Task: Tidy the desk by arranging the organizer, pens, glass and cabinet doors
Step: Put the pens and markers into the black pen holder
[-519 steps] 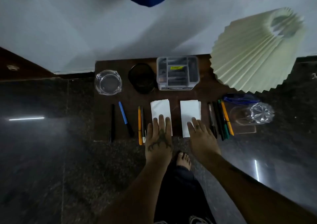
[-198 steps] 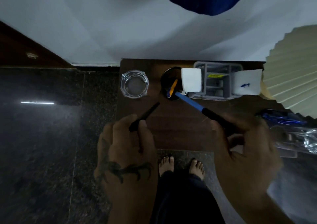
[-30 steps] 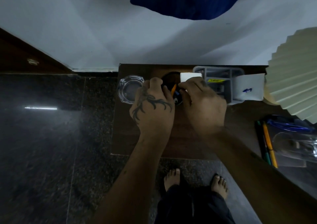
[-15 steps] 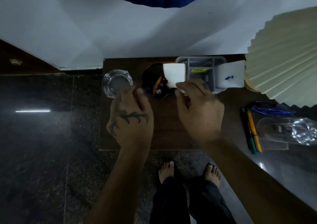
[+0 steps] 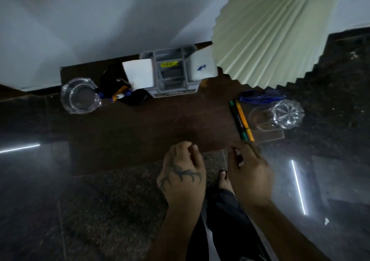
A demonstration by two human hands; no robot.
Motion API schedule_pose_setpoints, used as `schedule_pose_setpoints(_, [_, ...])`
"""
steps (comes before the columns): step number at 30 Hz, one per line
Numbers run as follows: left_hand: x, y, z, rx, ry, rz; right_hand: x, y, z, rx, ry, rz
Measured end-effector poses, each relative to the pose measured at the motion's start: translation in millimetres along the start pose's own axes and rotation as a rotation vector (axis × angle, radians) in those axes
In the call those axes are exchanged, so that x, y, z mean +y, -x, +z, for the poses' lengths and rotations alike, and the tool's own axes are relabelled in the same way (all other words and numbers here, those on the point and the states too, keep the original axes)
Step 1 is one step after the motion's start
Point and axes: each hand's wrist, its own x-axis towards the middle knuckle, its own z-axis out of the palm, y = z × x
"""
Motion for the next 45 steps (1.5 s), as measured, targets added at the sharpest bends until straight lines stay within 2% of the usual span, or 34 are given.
schedule_pose_setpoints(4, [33,7,36,-0.084,-0.035,0.078,47,-3,-8,-0.042,0.076,0.163])
schedule_pose_setpoints(7, [57,7,62,-0.121,-0.037,0.133,73,-11,-8,-0.107,0.151,0.216])
schedule_pose_setpoints(10, [75,6,87,-0.118,-0.054,0.140,90,-21,-4,-0.169,0.214,0.228])
schedule_pose_setpoints(16, [86,3,115,-0.073,-0.080,0.120,104,-39,3,-0.235,0.170,0.175])
schedule_pose_setpoints(27, [88,-2,121,-0.016,-0.128,0.092,108,-49,4,-0.330,0.225,0.126])
schedule_pose_setpoints(34, [83,-3,119,0.023,-0.261,0.065,101,-47,6,-0.363,0.256,0.139])
schedule_pose_setpoints(45, [67,-1,98,0.026,-0.243,-0.027,85,-39,4,-0.293,0.195,0.227])
